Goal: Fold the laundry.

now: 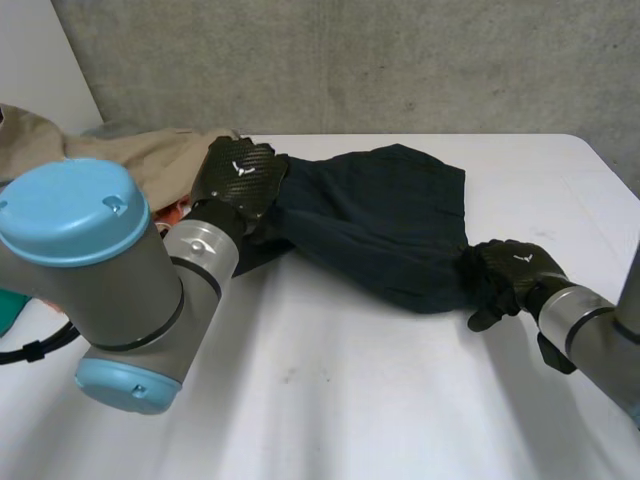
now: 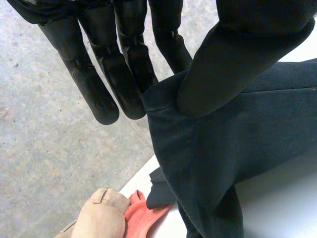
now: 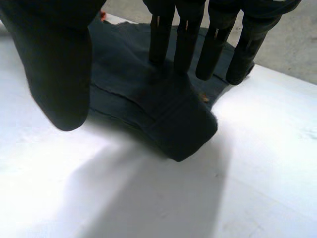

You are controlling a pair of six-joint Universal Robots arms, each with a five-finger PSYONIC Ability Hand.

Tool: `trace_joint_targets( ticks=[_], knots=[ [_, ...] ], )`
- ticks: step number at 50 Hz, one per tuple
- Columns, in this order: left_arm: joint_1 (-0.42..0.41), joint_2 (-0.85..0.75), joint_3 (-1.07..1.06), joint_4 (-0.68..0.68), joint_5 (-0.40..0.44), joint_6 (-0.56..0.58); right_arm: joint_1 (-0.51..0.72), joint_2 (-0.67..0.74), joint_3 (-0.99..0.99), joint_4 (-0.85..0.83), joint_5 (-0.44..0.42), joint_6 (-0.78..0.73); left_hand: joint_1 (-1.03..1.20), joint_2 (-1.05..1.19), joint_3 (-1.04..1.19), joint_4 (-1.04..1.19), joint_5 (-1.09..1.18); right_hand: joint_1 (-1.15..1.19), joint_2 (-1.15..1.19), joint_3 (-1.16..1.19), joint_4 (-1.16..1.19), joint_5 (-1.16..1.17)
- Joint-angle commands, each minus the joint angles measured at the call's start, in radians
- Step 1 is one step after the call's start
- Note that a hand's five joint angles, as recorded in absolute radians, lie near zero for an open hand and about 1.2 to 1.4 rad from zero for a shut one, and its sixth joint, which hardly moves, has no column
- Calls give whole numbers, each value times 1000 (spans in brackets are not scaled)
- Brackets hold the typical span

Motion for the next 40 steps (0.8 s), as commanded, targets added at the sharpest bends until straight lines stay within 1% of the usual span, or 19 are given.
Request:
trace_joint_targets(
  ticks=[1,3,7,8,11,14,15,16,19,20,22,23,24,25,27,30,34,37,40],
  knots=[
    [2,-2,36,-20,0,-35,47,143,-92,-90,124,-83,262,196,199,196,229,207,219,219,224,242],
    [1,-2,34,-27,0,-39,54,181,-125,-104,138,-117,262,196,199,196,229,593,605,605,610,628],
    [1,1,22,-52,-2,-58,57,232,-179,-97,146,-131,262,196,199,196,229,862,873,874,878,896],
    [2,9,19,-66,-2,-73,57,237,-185,-94,149,-132,262,196,199,196,229,891,902,903,907,925],
    [7,18,11,-99,-2,-99,55,226,-179,-90,146,-135,262,196,199,196,229,891,902,903,907,925],
    [21,65,-16,-161,0,-113,52,171,-161,-74,135,-174,262,196,199,196,229,891,902,903,907,925],
    [22,84,-27,-176,3,-113,52,141,-156,-61,134,-193,262,196,199,196,229,891,902,903,907,925],
    [27,114,-50,-210,6,-111,44,64,-147,-20,131,-244,262,196,199,196,229,891,902,903,907,925],
    [25,153,-87,-254,8,-107,41,-39,-133,72,105,-318,262,196,199,196,229,891,902,903,907,925],
    [24,177,-111,-280,8,-102,40,-92,-136,140,82,-367,262,196,199,196,229,891,902,903,907,925],
    [22,206,-137,-317,8,-91,40,-128,-147,217,60,-414,262,196,199,196,229,891,902,903,907,925],
    [21,223,-151,-342,8,-82,40,-162,-153,307,45,-477,262,196,199,196,229,891,902,903,907,925],
    [21,257,-185,-395,9,-53,40,-174,-155,346,43,-505,262,196,199,196,229,891,902,903,907,925],
    [21,289,-218,-446,11,-18,37,-203,-161,447,45,-578,262,196,199,196,229,891,902,903,907,925],
    [13,326,-275,-524,17,36,8,-245,-150,570,48,-692,262,196,199,196,229,891,902,903,907,925],
    [-5,351,-337,-592,47,79,-64,-286,-103,733,42,-851,262,196,199,196,229,891,902,903,907,925],
    [-59,342,-375,-621,113,80,-78,-286,-80,743,34,-896,262,196,199,196,229,891,902,903,907,925],
    [-62,323,-369,-616,117,82,-78,-280,-78,726,34,-893,262,196,199,196,229,891,902,903,907,925],
    [-60,248,-322,-590,121,93,-77,-250,-93,664,34,-870,262,196,199,196,229,891,902,903,907,925]
  ],
)
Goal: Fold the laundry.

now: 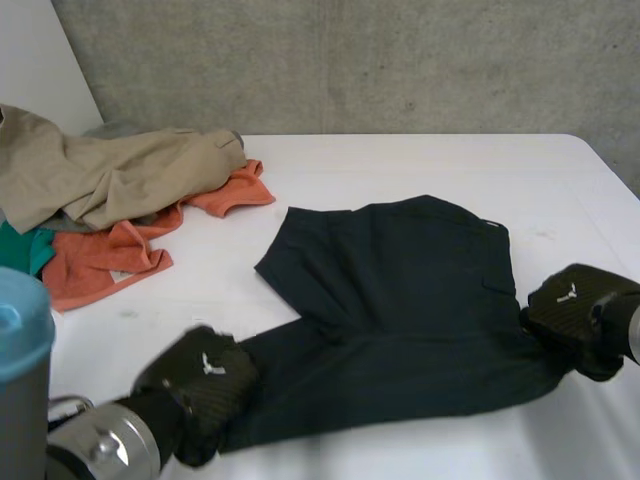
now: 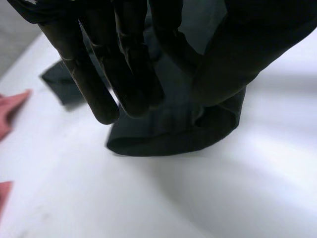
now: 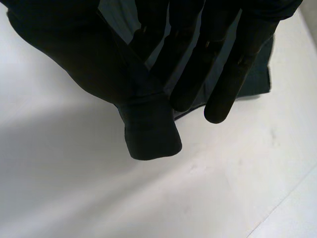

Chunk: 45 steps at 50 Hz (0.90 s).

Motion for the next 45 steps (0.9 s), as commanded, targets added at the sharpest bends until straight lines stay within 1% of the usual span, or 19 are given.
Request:
trace_joint_targets(
  ticks=[1,2,6,9,11,15,18,21,24,27,30,31,33,34,37,38,41,42,45],
  knots=[
    [-13,-119,71,47,22,6,-1,61,-12,-105,4,31,262,196,198,196,229,292,254,202,195,246],
    [-7,-165,116,80,18,4,3,111,-34,-149,17,52,262,196,198,196,229,292,254,202,195,246],
    [39,-265,212,151,-8,3,26,223,-86,-199,30,107,262,196,198,196,229,292,254,202,195,246],
    [67,-313,258,189,-28,4,46,248,-107,-211,31,127,262,196,198,196,229,292,254,202,195,246],
    [70,-351,318,238,-39,1,65,263,-149,-267,33,158,262,196,198,196,229,292,254,202,195,246],
    [75,-454,429,423,-44,2,76,324,-199,-410,37,187,262,196,198,196,229,292,254,202,195,246],
    [70,-478,458,488,-48,3,89,344,-210,-436,40,189,262,196,198,196,229,292,254,202,195,246],
    [49,-481,447,484,-50,1,103,345,-201,-435,42,187,262,196,198,196,229,292,254,202,195,246],
    [13,-469,414,435,-51,-2,100,338,-177,-430,39,189,262,196,198,196,229,292,254,202,195,246],
    [-4,-411,397,395,-59,2,94,309,-160,-439,33,183,262,196,198,196,229,292,254,202,195,246],
    [7,-380,417,415,-62,-1,96,271,-179,-473,24,181,262,196,198,196,229,292,254,202,195,246],
    [15,-386,453,453,-62,-1,100,274,-195,-490,25,183,262,196,198,196,229,292,254,202,195,246],
    [22,-420,489,502,-64,6,103,289,-222,-537,28,190,262,196,198,196,229,292,254,202,195,246],
    [26,-472,531,546,-70,12,103,329,-250,-597,28,190,262,196,198,196,229,292,254,202,195,246],
    [33,-553,596,600,-71,38,105,401,-290,-701,34,184,262,196,198,196,229,292,254,202,195,246],
    [42,-607,642,632,-70,64,106,444,-319,-767,36,186,262,196,198,196,229,292,254,202,195,246],
    [53,-690,706,689,-68,107,108,499,-353,-860,34,186,262,196,198,196,229,292,254,202,195,246],
    [59,-742,745,735,-70,134,108,537,-373,-919,36,184,262,196,198,196,229,292,254,202,195,246],
    [64,-816,803,818,-67,176,112,605,-417,-1005,37,184,262,196,198,196,229,292,254,202,195,246]
  ],
)
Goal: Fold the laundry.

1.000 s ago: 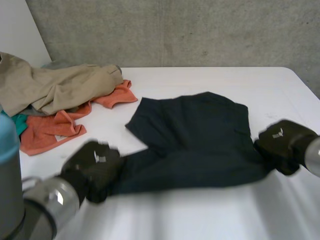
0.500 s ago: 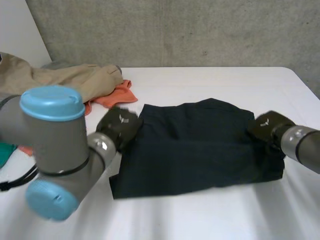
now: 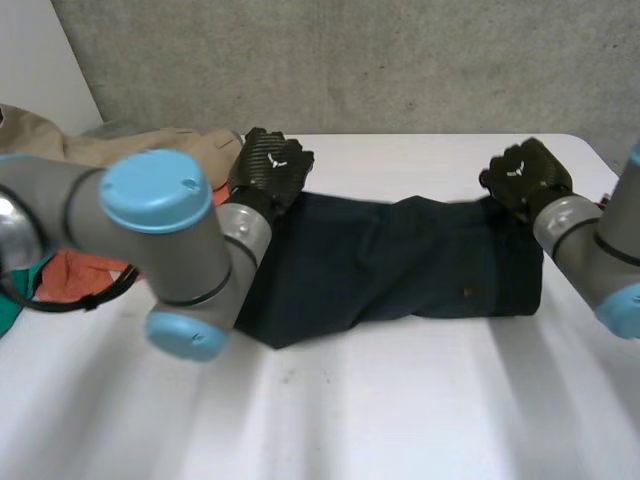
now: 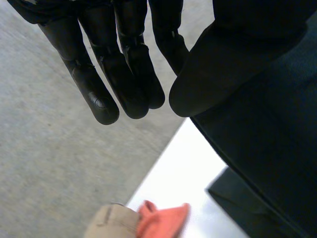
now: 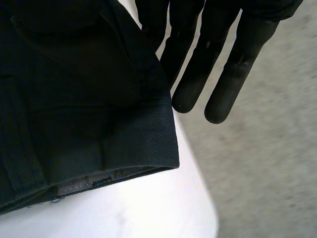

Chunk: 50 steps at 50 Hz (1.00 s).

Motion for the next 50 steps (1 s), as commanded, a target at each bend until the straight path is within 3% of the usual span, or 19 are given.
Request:
trace_joint_targets(
  ticks=[1,8,9,12,13,16,19,25,28,36,44,50],
  knots=[
    [21,-252,198,233,1,129,14,206,-132,-279,10,-3,261,196,198,196,215,282,236,202,192,221],
    [43,-432,399,316,-6,192,23,394,-278,-370,25,-6,261,196,198,196,215,282,236,202,192,221],
    [46,-463,435,318,0,195,23,429,-310,-370,28,-6,261,196,198,196,215,144,97,64,53,83],
    [49,-501,470,318,4,197,25,469,-344,-376,30,-5,261,196,198,196,215,-604,-651,-684,-695,-665],
    [49,-515,478,319,4,195,26,481,-358,-379,30,-2,64,-1,1,-1,17,-935,-981,-1015,-1025,-996],
    [46,-515,464,322,6,197,32,472,-370,-385,62,12,-960,-1026,-1024,-1026,-1007,-939,-986,-1020,-1030,-1000],
    [33,-489,411,328,4,195,34,438,-354,-372,93,47,-960,-1026,-1024,-1026,-1007,-939,-986,-1020,-1030,-1000],
    [24,-278,178,328,1,181,20,159,-202,-193,100,245,-960,-1026,-1024,-1026,-1007,-939,-986,-1020,-1030,-1000],
    [27,-166,51,321,0,168,12,55,-138,-20,52,320,-960,-1026,-1024,-1026,-1007,-939,-986,-1020,-1030,-1000],
    [26,12,-198,279,4,73,-73,1,-9,352,-99,388,-960,-1026,-1024,-1026,-1007,-794,-841,-875,-885,-855],
    [21,57,-275,212,4,-38,-98,58,64,228,-119,373,-960,-1026,-1024,-1026,-1007,-703,-750,-783,-794,-764],
    [23,57,-283,201,4,-53,-100,151,53,147,-110,370,-960,-1026,-1024,-1026,-1007,-627,-674,-707,-717,-688]
  ],
)
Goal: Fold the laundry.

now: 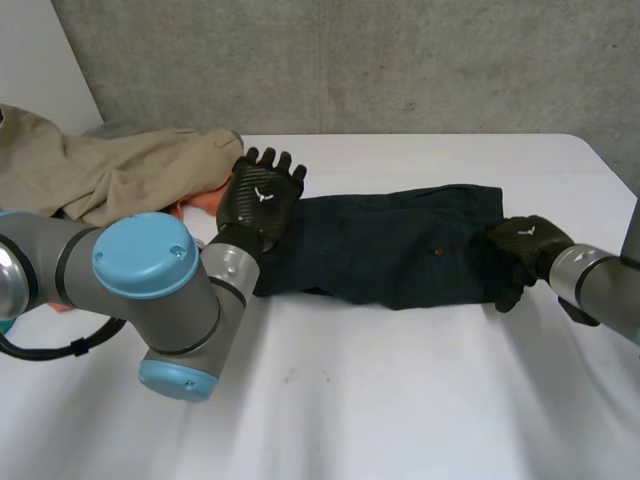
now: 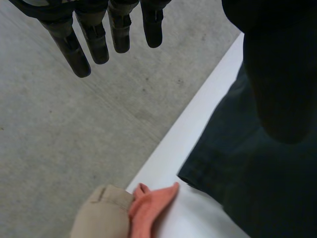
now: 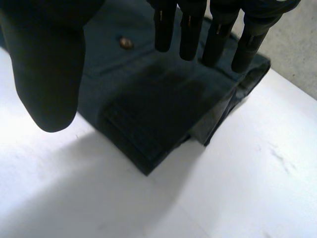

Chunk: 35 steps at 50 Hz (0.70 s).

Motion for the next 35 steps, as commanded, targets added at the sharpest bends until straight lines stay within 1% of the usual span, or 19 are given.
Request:
trace_joint_targets(
  ticks=[1,2,4,5,6,8,9,11,12,13,15,16,17,22,26,28,31,32,35],
  knots=[
    [1,-6,-3,-19,0,-26,1,112,-14,-117,14,-11,-17,-30,-37,-29,-48,222,236,213,215,208],
    [2,-6,-3,-19,0,-26,1,118,-16,-119,13,-13,-17,-30,-37,-29,-48,295,310,287,289,282],
    [2,-6,-3,-19,0,-27,0,135,-22,-120,11,-18,-17,-30,-37,-29,-48,568,582,559,561,554],
    [2,-5,-3,-19,0,-27,0,140,-30,-120,16,-22,-17,-30,-37,-29,-48,982,996,974,976,968],
    [2,-5,-3,-21,-2,-27,-2,138,-30,-123,23,-22,-17,-30,-37,-29,-48,1037,1052,1029,1031,1024],
    [4,-3,-3,-21,-2,-27,-5,131,-18,-148,49,-13,-17,-30,-37,-29,-48,1038,1052,1030,1032,1024],
    [2,1,-3,-22,-2,-27,-16,120,4,-200,86,-13,-17,-30,-37,-29,-48,1038,1052,1030,1032,1024],
    [2,13,-8,-24,-2,-27,-25,83,42,-258,120,-14,-17,-30,-37,-29,-48,1038,1052,1030,1032,1024],
    [2,24,-13,-24,-2,-29,-34,4,83,-306,140,-30,-17,-30,-37,-29,-48,1038,1052,1030,1032,1024],
    [2,46,-22,-25,-2,-29,-40,-42,100,-320,146,-33,-17,-30,-37,-29,-48,1038,1052,1030,1032,1024],
    [2,64,-31,-24,0,-29,-57,-122,128,-324,146,-59,-17,-30,-37,-29,-48,1038,1052,1030,1032,1024],
    [2,81,-39,-24,-2,-30,-77,-188,140,-311,140,-98,-17,-30,-37,-29,-48,1038,1052,1030,1032,1024],
    [2,90,-42,-25,-2,-30,-89,-205,146,-300,135,-120,-17,-30,-37,-29,-48,1038,1052,1030,1032,1024],
    [4,147,-77,-25,0,-32,-132,-208,137,-213,112,-255,-17,-30,-37,-29,-48,1038,1052,1030,1032,1024],
    [4,179,-105,-25,0,-49,-129,-213,117,-199,100,-395,-17,-30,-37,-29,-48,1038,1052,1030,1032,1024],
    [4,193,-118,-25,-2,-61,-114,-208,94,-208,82,-492,-17,-30,-37,-29,-48,1038,1052,1030,1032,1024],
    [4,204,-129,-25,0,-72,-54,-204,68,-228,34,-563,-17,-30,-37,-29,-48,1038,1052,1030,1032,1024],
    [5,205,-134,-25,0,-75,8,-198,53,-254,-16,-605,-17,-30,-37,-29,-48,1038,1052,1030,1032,1024],
    [5,205,-137,-25,0,-78,90,-165,32,-306,-105,-637,-17,-30,-37,-29,-48,1038,1052,1030,1032,1024]
  ],
)
